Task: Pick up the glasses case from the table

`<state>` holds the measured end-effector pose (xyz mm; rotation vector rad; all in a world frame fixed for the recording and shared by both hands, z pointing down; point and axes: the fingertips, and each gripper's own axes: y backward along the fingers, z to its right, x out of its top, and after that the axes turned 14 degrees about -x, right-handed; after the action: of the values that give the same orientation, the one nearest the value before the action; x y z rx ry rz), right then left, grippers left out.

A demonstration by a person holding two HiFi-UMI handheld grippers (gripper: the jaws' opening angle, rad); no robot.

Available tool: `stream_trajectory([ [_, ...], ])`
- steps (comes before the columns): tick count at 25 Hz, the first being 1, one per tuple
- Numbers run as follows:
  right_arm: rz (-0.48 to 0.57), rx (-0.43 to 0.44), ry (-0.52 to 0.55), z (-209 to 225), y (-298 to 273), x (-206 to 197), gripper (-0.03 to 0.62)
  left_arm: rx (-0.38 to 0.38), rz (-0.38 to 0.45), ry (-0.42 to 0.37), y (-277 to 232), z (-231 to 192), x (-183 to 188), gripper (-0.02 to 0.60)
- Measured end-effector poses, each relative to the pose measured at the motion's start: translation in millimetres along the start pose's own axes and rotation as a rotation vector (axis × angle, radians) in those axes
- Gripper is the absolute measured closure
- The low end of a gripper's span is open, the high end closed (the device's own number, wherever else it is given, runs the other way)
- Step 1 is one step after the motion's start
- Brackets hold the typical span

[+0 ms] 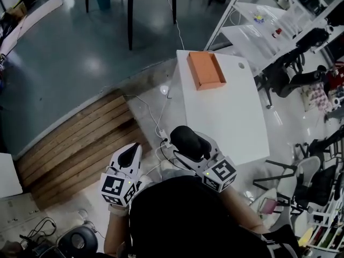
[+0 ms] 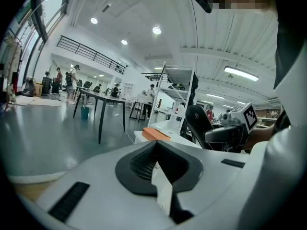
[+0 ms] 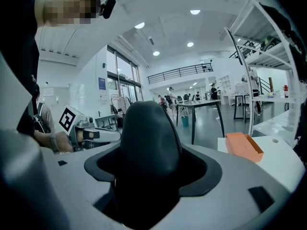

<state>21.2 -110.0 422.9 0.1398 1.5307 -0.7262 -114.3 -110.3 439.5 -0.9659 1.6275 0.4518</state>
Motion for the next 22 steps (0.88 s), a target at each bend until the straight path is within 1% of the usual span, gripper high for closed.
stream_trajectory([
  [7,0.036,-0.002,0.019,-7.4,6.8,1.4,0.224,-0.011,-0.008,-0.004,0.4,4.3,-3.8,0.563],
  [14,0.019,-0.02,0.041,-2.4,8.0,-4.2,0.226,-0.012,-0.019,-0.005,-1.1,7.3,-4.2,0.563],
  [19,0.015,-0.034,0.015,4.1,8.9,-4.3,0.226,-0.006,-0.027,-0.006,0.2,9.6,-3.2,0.563],
  [22,0.015,-0.033,0.018,7.0,9.9,-4.0,0.226,0.0,-0.029,-0.005,0.4,10.9,-3.5,0.563],
])
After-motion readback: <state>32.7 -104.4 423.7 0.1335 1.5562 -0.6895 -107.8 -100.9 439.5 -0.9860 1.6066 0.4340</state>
